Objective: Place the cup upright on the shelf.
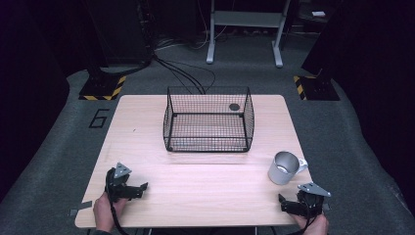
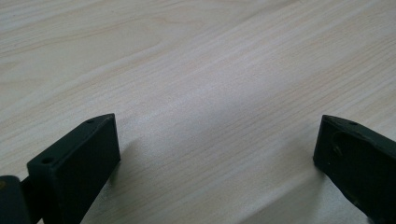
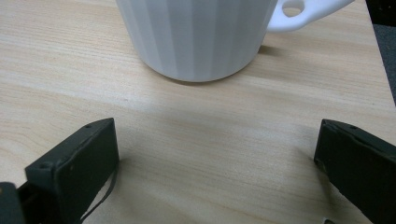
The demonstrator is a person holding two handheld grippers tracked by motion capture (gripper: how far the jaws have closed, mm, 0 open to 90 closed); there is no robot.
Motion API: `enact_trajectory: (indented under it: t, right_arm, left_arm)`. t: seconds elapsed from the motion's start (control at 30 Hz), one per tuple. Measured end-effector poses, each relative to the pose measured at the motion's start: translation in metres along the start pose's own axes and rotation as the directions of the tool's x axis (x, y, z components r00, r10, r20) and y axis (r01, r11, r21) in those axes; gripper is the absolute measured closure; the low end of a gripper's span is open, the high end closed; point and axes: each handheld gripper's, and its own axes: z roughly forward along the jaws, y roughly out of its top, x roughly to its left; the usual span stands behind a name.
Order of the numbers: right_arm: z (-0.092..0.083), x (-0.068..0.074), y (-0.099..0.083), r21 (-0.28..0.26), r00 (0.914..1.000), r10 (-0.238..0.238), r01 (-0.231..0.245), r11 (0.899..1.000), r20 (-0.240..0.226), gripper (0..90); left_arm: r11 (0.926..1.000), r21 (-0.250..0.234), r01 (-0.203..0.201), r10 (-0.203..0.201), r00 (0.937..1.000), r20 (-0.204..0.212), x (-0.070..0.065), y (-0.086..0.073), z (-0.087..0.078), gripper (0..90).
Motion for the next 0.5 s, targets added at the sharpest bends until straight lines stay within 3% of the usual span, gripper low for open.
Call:
enact_trajectory:
  t: [0.33, 0.5]
  right_arm:
    - [-0.0035, 0.0017, 0.0033, 0.056, 1.0000, 0.005, -0.005, 0.998, 0.000, 0.0]
    - [-0.0049, 0.0054, 0.0050, 0.058, 0.9996, 0.008, -0.007, 0.998, -0.028, 0.0]
  left_arm:
    - [0.9999, -0.012, 0.001, -0.001, 1.0000, -0.005, -0.0003, -0.0005, 0.0009, 0.4]
    - [1.0000, -0.010, 0.002, -0.002, 1.0000, -0.004, -0.0004, -0.0005, 0.0007, 0.4]
